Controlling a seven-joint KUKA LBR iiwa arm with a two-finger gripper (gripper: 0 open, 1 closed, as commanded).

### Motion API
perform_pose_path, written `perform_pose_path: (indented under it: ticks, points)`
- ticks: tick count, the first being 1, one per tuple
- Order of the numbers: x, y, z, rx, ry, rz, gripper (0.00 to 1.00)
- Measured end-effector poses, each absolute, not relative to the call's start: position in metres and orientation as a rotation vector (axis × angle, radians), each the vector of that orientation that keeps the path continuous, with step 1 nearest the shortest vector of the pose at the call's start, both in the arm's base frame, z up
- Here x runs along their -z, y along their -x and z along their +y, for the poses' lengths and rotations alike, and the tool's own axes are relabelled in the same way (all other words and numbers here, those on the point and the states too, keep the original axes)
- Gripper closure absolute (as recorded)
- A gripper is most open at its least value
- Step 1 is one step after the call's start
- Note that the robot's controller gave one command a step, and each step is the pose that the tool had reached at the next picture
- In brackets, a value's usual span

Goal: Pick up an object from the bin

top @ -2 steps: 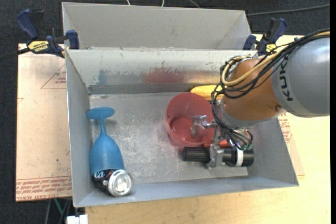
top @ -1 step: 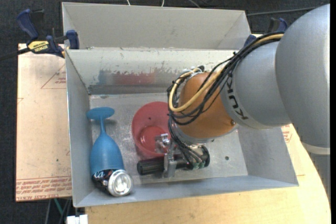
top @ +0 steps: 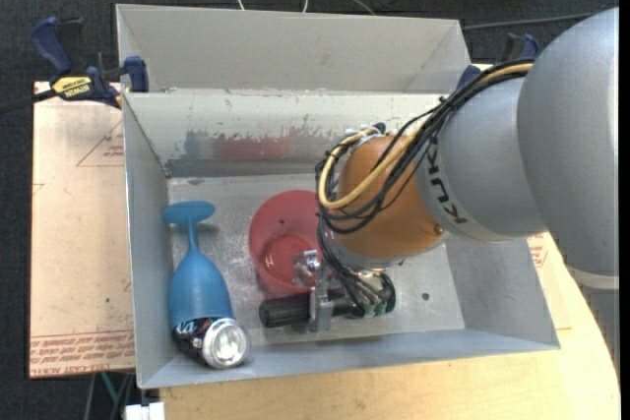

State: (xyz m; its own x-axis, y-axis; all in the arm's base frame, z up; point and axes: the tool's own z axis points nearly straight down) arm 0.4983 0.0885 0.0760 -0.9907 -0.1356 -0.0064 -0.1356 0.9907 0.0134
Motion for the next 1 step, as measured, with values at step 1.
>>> perform_pose_path:
  ticks: [1]
  points:
    - [-0.0948,-0.4971,0.0888,-0.022,0.213,3.132,1.0]
